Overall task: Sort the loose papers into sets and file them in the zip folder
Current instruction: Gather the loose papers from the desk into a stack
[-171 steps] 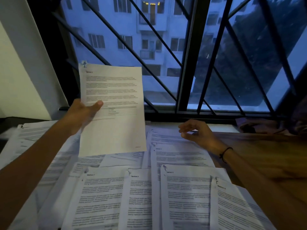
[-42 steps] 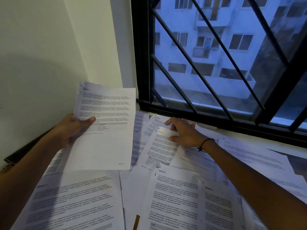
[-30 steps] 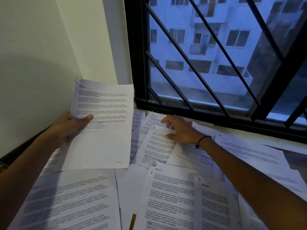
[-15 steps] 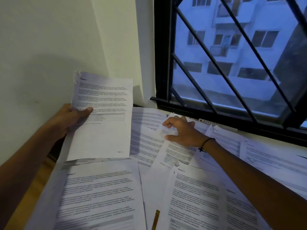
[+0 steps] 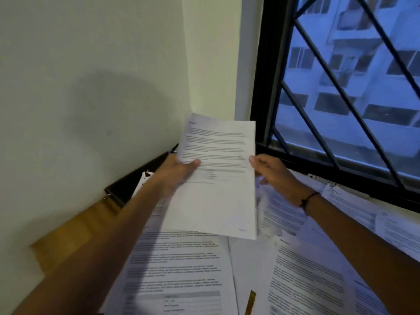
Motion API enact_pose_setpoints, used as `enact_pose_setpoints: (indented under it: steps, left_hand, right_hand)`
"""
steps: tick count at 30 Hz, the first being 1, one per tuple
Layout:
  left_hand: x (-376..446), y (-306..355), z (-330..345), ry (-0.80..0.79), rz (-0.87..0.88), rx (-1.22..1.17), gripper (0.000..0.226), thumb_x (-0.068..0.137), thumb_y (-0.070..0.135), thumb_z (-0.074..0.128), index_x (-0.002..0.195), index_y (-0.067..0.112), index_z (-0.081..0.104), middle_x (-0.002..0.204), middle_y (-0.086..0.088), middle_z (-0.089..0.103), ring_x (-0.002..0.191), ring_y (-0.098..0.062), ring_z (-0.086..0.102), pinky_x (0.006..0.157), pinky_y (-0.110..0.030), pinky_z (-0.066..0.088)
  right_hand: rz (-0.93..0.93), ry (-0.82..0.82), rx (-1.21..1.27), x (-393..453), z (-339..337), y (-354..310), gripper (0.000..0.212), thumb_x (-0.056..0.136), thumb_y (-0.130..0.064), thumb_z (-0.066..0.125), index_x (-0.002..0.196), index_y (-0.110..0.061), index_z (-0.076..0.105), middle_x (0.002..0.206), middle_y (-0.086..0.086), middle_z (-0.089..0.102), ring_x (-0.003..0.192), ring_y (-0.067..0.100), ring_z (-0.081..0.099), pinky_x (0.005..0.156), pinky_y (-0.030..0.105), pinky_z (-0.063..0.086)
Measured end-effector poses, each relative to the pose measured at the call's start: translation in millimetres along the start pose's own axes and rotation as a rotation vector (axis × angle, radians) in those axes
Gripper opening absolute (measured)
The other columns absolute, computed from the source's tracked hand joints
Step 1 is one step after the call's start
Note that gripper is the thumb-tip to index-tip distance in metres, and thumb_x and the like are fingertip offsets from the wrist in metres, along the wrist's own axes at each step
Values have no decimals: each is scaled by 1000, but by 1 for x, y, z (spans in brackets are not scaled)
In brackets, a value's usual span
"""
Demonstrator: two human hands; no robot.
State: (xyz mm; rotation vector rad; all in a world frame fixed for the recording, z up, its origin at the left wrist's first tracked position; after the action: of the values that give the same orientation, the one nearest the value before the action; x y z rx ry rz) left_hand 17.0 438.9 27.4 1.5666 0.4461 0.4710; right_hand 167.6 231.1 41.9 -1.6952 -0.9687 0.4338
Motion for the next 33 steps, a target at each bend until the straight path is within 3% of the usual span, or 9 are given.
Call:
enact_pose_setpoints:
  steps: [4, 9, 12, 15, 18, 21, 25, 29, 33]
  left_hand:
    - [3, -10, 26, -9, -60, -38, 36, 97, 10, 68, 132, 5, 65, 123, -8, 74, 111, -22, 72, 97, -37, 57]
    - [2, -6, 39, -4, -80, -77, 35, 99, 11, 66, 133, 10, 62, 119, -4, 74, 107, -22, 73, 77, -26, 61]
    - [-1, -5, 50, -10, -54, -131, 33, 101, 8, 62, 133, 7, 61, 117, -3, 75, 104, -19, 74, 84, -30, 61]
    - [-7, -9, 65, -9, -95, -52, 32, 99, 19, 64, 131, 12, 64, 117, -2, 75, 104, -18, 73, 92, -36, 60]
    - [-8, -11, 73, -22, -104, -3, 34, 97, 26, 65, 130, 17, 66, 121, -3, 74, 109, -23, 72, 101, -47, 56]
    - [-11, -8, 75, -38, -119, 21, 34, 102, 24, 61, 135, 16, 62, 125, -5, 72, 111, -23, 70, 102, -44, 55]
    - [-15, -7, 75, -60, -116, 22, 32, 101, 25, 61, 133, 20, 63, 124, -2, 72, 112, -23, 69, 103, -46, 54]
    - [-20, -3, 68, -82, -103, 8, 34, 101, 28, 64, 134, 21, 64, 123, 0, 72, 114, -23, 69, 99, -37, 55]
    - [-30, 0, 55, -120, -126, -103, 36, 98, 31, 68, 130, 14, 66, 114, 1, 76, 103, -17, 74, 86, -30, 60]
  right_hand:
    - [-17, -24, 92, -4, -3, 9, 38, 101, -19, 59, 138, -15, 58, 128, -1, 70, 111, 16, 70, 87, 32, 60]
    - [-87, 35, 147, -3, -9, 14, 49, 94, -18, 63, 142, -15, 53, 136, -5, 66, 123, 17, 64, 102, 35, 54]
    - [-127, 111, 114, -2, -15, 12, 39, 99, -8, 61, 134, -23, 59, 129, -12, 69, 118, 10, 65, 98, 29, 55]
    - [-115, 238, 11, -1, -32, 14, 37, 99, -5, 62, 134, -15, 59, 128, 1, 68, 114, 19, 65, 100, 45, 52]
    - [-128, 274, -68, -3, -41, 15, 33, 97, -6, 63, 130, -7, 60, 123, 9, 67, 105, 18, 65, 95, 47, 53]
    - [-142, 276, -120, -5, -44, 14, 33, 97, -8, 64, 129, -8, 59, 123, 10, 67, 106, 24, 65, 86, 36, 59]
    - [-147, 264, -122, -7, -40, 12, 31, 97, -9, 63, 127, -16, 60, 119, 4, 69, 98, 4, 67, 78, 11, 55]
    - [-150, 246, -110, -7, -33, 12, 35, 97, -8, 64, 131, -17, 58, 120, -2, 68, 99, -3, 66, 79, 9, 54]
    - [-137, 232, -50, -14, -31, 13, 41, 97, -6, 63, 123, -37, 61, 120, -15, 67, 102, -3, 67, 83, 11, 55]
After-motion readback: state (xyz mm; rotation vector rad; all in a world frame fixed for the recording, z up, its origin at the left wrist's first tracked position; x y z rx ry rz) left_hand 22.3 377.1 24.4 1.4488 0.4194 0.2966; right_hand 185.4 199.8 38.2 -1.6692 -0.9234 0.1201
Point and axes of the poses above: each hand's wrist, its own x-axis towards the middle knuckle, its own z-axis out of the palm, y = z × x, the point moved 9 cm from there along x, towards the middle knuckle
